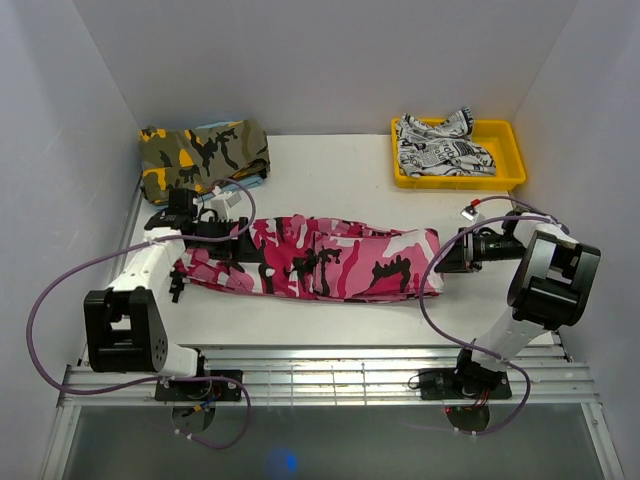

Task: Fold and stack the trousers
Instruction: Fold the trousers

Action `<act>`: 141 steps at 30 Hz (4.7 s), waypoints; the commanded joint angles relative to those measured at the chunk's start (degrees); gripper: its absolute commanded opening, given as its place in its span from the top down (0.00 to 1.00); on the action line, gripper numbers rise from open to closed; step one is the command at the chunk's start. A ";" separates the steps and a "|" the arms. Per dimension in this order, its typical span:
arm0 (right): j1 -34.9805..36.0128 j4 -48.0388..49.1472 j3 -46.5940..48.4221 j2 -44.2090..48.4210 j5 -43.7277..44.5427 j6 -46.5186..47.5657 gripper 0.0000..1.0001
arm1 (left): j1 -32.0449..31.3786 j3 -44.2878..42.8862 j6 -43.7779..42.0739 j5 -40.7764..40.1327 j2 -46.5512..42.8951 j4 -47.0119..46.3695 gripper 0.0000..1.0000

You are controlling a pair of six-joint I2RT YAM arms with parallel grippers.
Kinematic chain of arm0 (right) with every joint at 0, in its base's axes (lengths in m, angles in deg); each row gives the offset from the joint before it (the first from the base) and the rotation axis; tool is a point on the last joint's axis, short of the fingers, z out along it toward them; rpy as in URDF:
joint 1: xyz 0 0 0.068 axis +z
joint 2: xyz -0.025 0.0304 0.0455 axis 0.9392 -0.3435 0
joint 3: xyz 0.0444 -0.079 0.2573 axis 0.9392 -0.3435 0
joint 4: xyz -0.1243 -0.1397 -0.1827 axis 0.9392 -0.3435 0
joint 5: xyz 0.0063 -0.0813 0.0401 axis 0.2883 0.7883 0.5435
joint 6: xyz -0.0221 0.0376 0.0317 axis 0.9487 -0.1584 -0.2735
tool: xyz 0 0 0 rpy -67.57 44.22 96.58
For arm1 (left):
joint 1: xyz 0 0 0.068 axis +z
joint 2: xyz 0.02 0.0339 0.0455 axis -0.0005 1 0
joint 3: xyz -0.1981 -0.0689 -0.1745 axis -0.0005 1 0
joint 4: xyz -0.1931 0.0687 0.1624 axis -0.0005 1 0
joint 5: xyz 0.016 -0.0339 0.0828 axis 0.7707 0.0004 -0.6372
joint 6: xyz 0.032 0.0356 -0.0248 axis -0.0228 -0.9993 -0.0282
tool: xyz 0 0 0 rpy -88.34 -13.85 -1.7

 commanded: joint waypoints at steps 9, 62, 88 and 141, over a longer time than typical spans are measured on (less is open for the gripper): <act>-1.96 13.53 -5.12 -2.51 11.76 -8.09 0.10 | 5.25 -3.14 -0.69 -2.31 2.51 0.75 0.02; 17.63 14.75 19.76 8.65 -6.10 -30.27 0.92 | 27.50 0.20 -26.27 9.64 14.30 10.60 1.00; 59.48 41.85 41.62 -15.59 7.11 -53.44 0.92 | 27.15 -0.68 -20.65 9.82 18.78 11.56 1.00; 74.68 58.38 59.12 -43.46 12.56 -65.84 0.92 | 27.41 0.46 -10.36 13.34 23.00 5.24 0.89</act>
